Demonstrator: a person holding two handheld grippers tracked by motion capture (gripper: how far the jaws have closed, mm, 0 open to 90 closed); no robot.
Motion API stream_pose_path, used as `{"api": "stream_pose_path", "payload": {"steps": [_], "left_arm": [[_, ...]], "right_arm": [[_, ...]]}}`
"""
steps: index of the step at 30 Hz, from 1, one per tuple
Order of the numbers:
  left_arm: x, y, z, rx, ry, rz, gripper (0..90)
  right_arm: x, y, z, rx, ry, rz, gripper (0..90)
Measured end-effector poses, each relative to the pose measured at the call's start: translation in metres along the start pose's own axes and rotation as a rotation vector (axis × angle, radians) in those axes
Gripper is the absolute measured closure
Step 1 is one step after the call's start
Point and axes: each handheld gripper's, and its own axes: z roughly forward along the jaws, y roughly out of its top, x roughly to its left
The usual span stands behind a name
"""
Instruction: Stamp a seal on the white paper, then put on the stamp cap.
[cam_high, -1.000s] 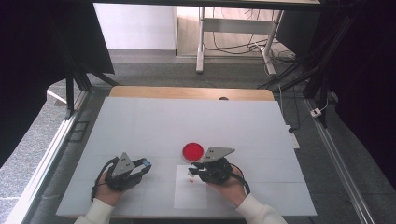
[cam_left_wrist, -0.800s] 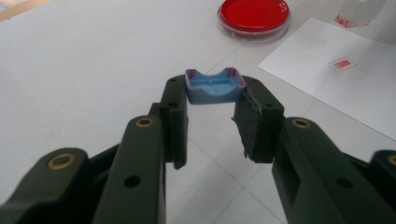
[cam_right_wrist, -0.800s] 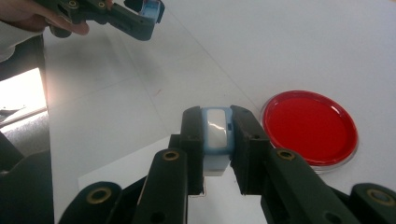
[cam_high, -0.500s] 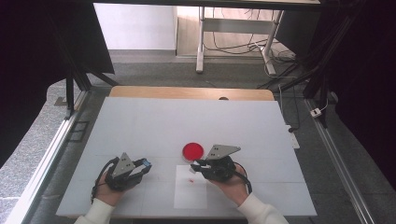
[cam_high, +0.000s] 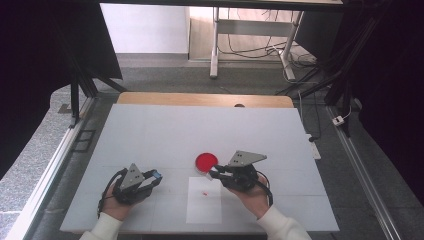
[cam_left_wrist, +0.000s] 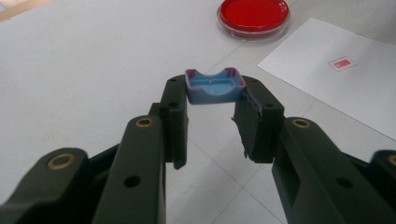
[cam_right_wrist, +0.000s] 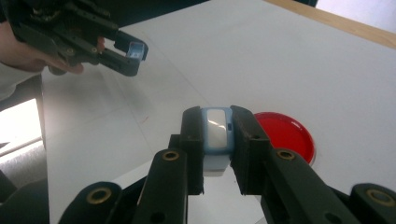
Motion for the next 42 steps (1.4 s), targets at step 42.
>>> {"api": "stream_pose_path", "payload": {"steps": [42], "left_arm": [[-0.002,0.003,0.001,-0.009,-0.002,0.01,64.6]], "right_arm": [[-0.016,0.013,-0.035,-0.14,-0.046,0.072,75.1]]}}
